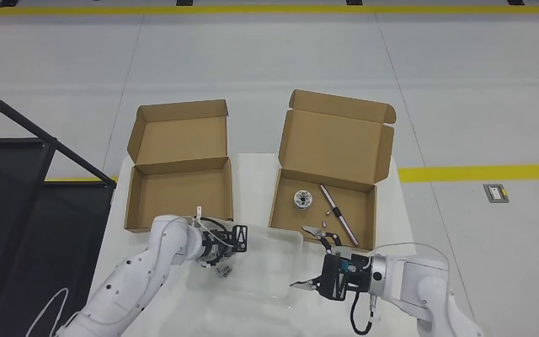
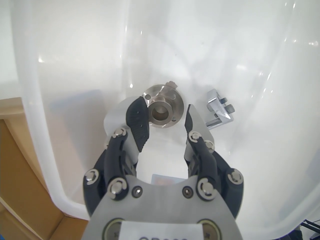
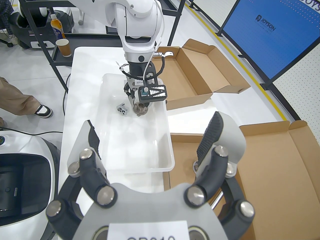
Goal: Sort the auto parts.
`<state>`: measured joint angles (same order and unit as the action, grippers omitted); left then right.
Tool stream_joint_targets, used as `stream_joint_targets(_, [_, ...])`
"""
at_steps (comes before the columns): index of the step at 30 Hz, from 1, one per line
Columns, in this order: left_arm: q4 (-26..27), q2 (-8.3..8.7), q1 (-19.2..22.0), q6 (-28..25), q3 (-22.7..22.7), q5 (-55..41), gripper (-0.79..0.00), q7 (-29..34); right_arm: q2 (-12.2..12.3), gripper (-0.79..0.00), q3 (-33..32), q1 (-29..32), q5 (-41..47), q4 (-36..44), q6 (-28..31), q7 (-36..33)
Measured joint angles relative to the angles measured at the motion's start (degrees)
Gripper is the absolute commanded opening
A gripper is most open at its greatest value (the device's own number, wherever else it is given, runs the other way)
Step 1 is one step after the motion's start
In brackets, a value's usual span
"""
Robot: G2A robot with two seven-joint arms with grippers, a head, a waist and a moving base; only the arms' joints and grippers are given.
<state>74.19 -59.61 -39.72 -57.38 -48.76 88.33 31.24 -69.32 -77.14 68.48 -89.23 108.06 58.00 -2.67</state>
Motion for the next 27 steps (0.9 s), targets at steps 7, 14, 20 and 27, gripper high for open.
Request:
stream_joint_targets(7, [-1.0,-0.41,0.7,-0.3,0.1,-0.9,-0.403,-0.1,0.0,0.0,0.0,0.0,0.0,0.0,0.0,0.0])
stream_joint_targets(14, [-0.6,-0.34,0.8,-0.6,0.0,-1.2,-0.4,1.4,0.0,0.0,0.0,0.0,0.0,0.0,0.0,0.0])
stream_joint_targets(20, [-1.2,-0.47,1.1,-0.6,0.5,-1.3,-0.394,1.7,0.0,0.0,0.0,0.0,0.0,0.0,0.0,0.0])
stream_joint_targets(27, [-2.5,-0.98,2.3,-0.6,2.0,-0.9,-0.489,1.6,0.0,0.0,0.0,0.0,0.0,0.0,0.0,0.0])
